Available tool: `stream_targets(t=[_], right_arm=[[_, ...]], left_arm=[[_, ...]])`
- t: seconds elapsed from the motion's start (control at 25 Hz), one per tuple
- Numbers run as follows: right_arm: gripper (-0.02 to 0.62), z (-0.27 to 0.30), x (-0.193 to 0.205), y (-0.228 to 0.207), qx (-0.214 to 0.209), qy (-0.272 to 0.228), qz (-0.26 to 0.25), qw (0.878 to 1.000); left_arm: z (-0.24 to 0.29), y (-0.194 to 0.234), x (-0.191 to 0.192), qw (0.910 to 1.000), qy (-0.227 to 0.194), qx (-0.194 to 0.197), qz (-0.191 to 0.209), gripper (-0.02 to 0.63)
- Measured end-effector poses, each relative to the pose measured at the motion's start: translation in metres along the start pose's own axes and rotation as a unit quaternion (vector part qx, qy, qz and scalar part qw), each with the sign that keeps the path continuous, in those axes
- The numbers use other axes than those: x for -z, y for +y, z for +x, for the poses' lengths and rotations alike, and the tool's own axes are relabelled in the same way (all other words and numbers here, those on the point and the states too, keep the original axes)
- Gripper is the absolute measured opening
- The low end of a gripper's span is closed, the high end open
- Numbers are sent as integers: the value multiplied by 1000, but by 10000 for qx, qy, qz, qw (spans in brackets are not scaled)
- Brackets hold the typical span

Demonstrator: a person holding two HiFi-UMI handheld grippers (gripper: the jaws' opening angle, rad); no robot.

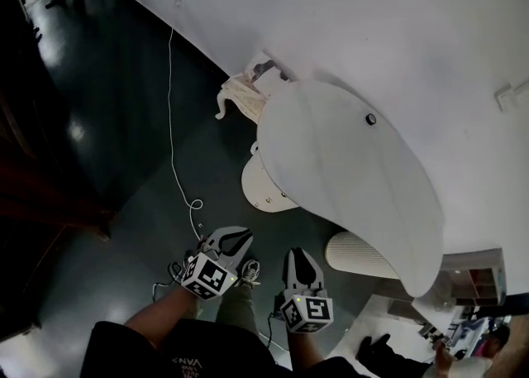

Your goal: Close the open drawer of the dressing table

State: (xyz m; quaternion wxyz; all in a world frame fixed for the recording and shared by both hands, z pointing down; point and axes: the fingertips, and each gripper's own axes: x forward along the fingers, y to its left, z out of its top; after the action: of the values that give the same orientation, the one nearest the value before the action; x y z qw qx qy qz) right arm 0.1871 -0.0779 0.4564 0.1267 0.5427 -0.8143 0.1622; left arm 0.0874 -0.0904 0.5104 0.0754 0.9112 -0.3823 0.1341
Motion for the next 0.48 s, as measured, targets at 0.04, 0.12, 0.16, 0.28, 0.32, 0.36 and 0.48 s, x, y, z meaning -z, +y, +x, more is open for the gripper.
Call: stream_targets(t=[0.04,0.12,0.16,0.28,0.32,0.36,0.48], right_arm=[[50,-4,-2,-1,64,-43,26,10000],[43,-12,-6,-1,172,-129,65,9997],[38,-15,-9,-1,225,-188,96,9995],[23,-26,-13,3,365,-334,187,9986],[17,-29,-13,5,400,-355,206,9984],[10,-32,-12,7,426,-371,215,9982],[4,-40,-9,15,479,-379,266,9978]], left_arm=[[-3,-3,-5,10000,4,67,58,41],[-11,-8,-16,9996,-12,197,182,40],[-15,-11,-21,9994,-33,255,241,40],[-28,-15,-33,9985,-99,377,383,37],[-33,-16,-37,9981,-119,404,439,35],[-37,-15,-42,9977,-144,423,509,35],[-50,-14,-52,9965,-187,502,640,32]])
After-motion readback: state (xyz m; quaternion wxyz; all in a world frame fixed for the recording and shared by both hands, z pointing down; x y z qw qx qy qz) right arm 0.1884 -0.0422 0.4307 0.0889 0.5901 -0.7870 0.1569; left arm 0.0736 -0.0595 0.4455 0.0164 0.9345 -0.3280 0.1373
